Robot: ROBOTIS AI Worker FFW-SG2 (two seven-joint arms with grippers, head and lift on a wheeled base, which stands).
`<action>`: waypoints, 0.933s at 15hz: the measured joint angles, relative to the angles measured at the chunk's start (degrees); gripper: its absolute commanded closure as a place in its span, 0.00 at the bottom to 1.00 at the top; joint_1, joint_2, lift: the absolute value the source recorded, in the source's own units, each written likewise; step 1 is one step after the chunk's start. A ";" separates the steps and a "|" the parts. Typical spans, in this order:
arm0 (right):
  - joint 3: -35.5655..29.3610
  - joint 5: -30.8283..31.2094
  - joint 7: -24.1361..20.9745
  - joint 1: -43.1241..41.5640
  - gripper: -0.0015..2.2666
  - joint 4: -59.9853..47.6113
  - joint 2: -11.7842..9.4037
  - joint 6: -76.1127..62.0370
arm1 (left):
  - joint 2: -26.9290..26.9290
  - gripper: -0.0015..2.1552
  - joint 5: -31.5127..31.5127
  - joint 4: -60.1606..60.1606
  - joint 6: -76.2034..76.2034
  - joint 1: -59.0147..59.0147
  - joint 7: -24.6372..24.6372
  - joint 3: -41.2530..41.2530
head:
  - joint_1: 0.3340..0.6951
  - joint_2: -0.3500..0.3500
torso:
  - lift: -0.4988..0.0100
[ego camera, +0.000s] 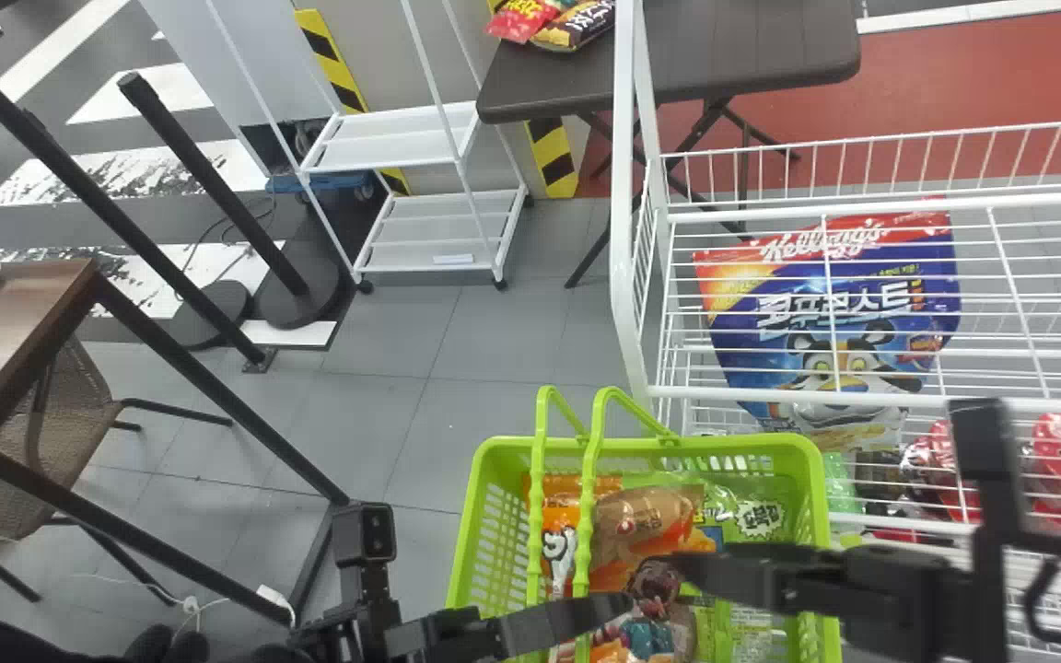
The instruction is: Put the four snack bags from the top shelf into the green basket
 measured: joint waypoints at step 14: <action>-22.63 35.94 -13.91 -17.24 0.01 9.80 0.38 -19.40 | 0.54 1.00 0.96 0.20 -0.18 0.27 0.00 0.05 | 1.00 0.19 | 0.98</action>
